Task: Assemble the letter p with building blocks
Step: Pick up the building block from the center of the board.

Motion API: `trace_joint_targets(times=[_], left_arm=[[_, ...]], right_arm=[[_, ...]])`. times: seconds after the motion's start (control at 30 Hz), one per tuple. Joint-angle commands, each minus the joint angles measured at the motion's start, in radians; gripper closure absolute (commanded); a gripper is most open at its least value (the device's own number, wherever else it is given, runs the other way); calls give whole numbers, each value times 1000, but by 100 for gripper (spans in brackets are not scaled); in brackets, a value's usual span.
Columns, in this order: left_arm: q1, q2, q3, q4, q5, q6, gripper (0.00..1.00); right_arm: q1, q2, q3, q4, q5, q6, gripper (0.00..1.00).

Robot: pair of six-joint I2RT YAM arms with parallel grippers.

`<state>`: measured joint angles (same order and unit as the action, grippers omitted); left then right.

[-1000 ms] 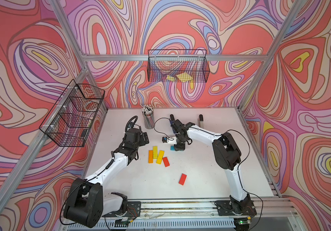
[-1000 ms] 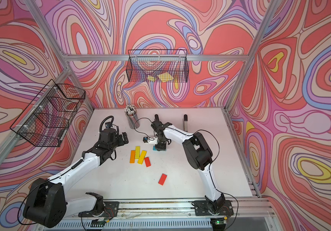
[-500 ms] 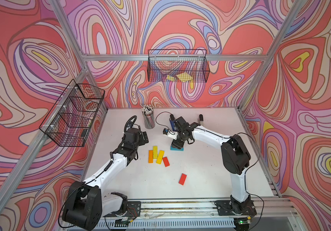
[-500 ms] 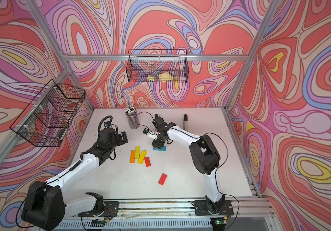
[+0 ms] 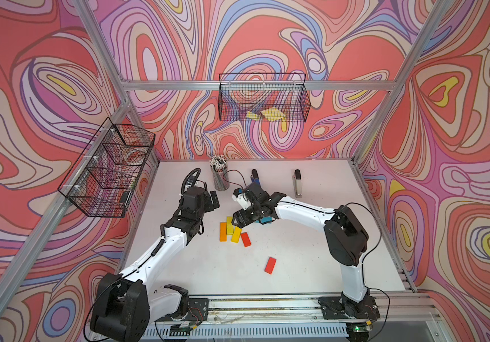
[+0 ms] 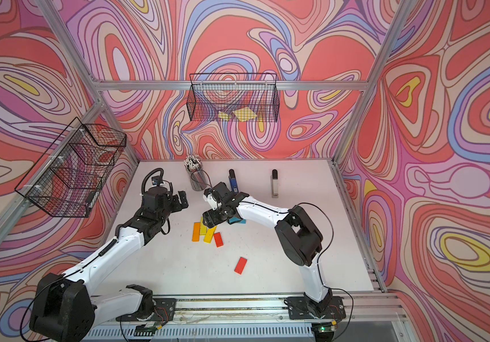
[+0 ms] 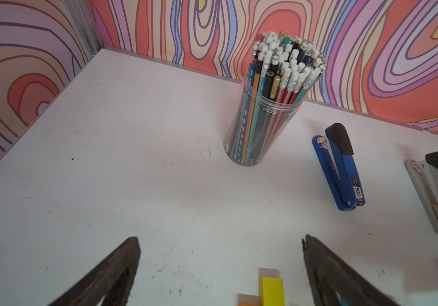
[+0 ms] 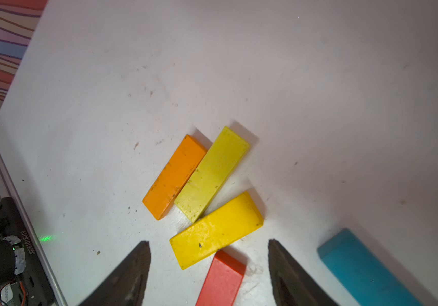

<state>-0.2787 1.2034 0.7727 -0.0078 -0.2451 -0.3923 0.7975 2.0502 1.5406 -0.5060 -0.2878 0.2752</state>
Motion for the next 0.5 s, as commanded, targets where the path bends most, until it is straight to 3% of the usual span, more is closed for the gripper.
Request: trace_joint_targets(times=[0.0,0.47], left_arm=[[12,-27,20,-23,-23,15,1],[128,-62,-7,-63,-12,-27,1]], right_arm=[[-8,10,-1,14,-14,145,27],[-2,165,197,-33,92,134,31]])
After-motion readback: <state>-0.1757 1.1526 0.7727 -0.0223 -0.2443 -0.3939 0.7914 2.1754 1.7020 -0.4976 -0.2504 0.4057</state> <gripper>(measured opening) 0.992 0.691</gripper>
